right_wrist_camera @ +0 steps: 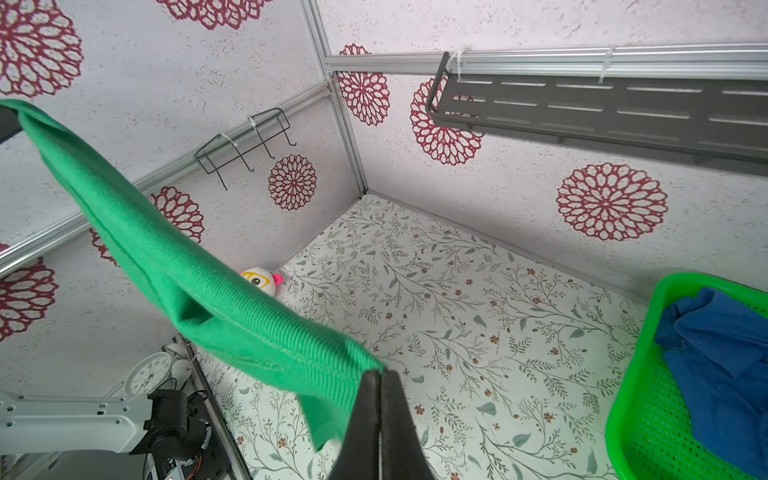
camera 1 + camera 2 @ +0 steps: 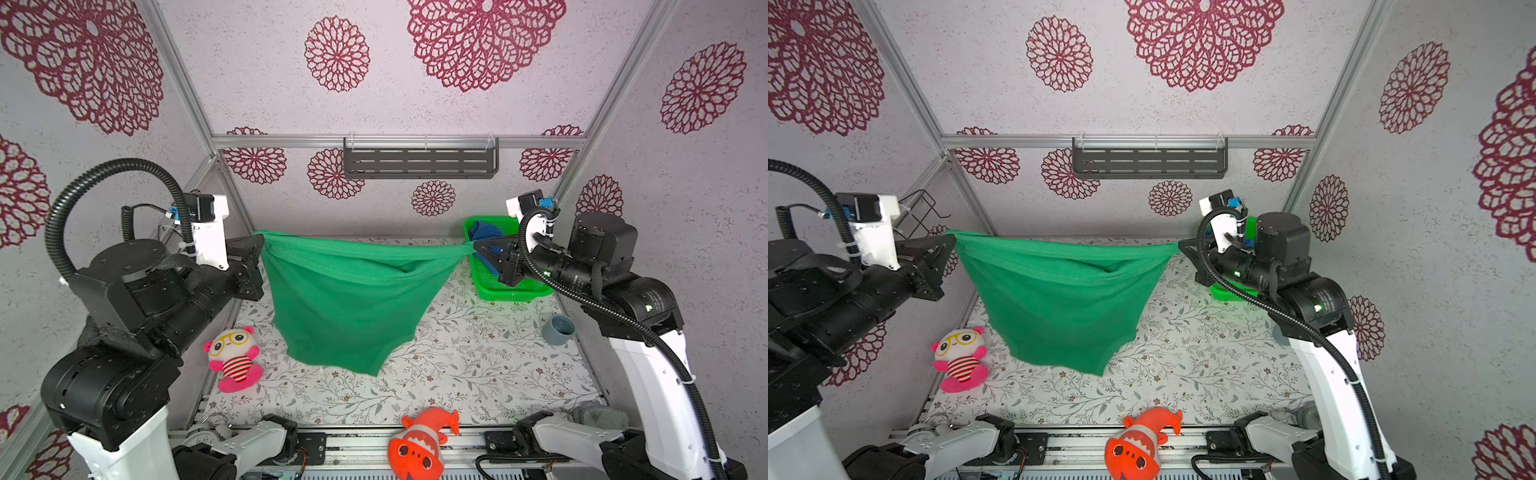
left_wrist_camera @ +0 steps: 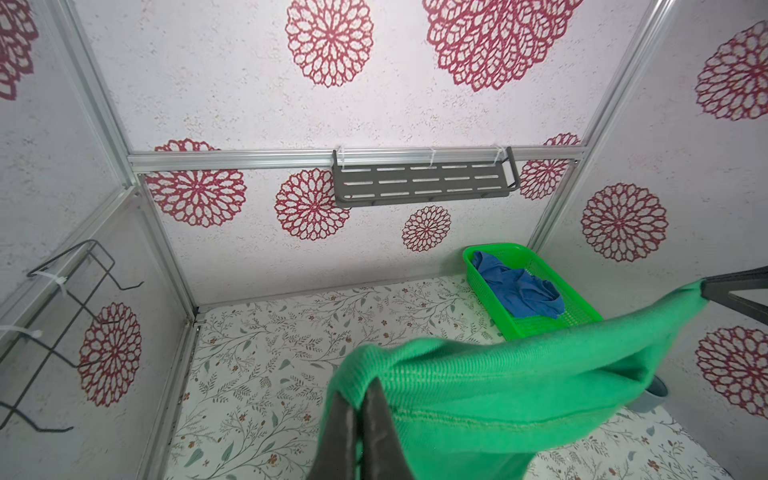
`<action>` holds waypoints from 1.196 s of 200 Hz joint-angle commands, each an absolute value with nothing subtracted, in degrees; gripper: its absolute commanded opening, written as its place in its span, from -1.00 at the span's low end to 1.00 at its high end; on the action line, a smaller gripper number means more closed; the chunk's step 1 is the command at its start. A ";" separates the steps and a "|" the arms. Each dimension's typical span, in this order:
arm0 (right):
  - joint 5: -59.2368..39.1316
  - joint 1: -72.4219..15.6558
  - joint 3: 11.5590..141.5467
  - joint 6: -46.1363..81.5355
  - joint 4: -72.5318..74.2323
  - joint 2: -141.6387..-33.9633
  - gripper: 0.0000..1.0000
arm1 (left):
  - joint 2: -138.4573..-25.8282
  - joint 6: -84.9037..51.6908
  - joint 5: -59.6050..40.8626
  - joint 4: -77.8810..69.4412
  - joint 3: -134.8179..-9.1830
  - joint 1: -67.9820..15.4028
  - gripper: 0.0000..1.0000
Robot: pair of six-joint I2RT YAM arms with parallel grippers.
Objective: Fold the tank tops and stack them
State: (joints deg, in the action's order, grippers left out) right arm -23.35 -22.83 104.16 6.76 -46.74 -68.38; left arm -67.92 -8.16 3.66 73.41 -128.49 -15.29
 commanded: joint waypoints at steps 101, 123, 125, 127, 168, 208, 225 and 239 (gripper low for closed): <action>-5.62 -18.00 100.37 10.22 -22.81 -110.78 -1.00 | -115.75 -9.24 -6.73 48.89 -115.92 -2.78 -1.00; -9.78 -16.63 105.80 10.83 -15.53 -121.04 -1.00 | -130.99 -10.69 -9.63 49.05 -129.86 -1.91 -1.00; -10.20 -16.53 106.48 10.99 -14.69 -122.00 -1.00 | -132.15 -10.78 -9.77 48.98 -131.36 -1.86 -1.00; -10.50 -16.37 106.97 11.21 -14.09 -122.87 -1.00 | -133.72 -10.89 -9.87 48.85 -132.90 -1.78 -1.00; -9.10 -13.65 116.87 21.22 2.79 -135.87 0.61 | -151.83 -12.99 -9.91 41.60 -157.16 -0.18 0.62; -8.66 -17.39 103.79 17.65 0.62 -125.34 0.92 | -128.31 -20.42 -7.57 32.30 -122.74 -0.27 0.73; -8.22 -20.49 95.70 15.95 -0.53 -120.33 0.81 | -117.17 -24.07 -6.98 27.17 -103.59 -2.29 0.59; -7.94 -23.12 91.12 14.84 -2.55 -117.89 0.72 | -109.58 -26.42 -5.86 24.55 -91.68 -5.09 0.50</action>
State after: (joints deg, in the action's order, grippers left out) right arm -8.34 -17.06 96.82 17.19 -2.04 -125.12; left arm -122.45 -20.53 -7.42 33.36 -106.10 -0.40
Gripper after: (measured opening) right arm 0.891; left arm 0.774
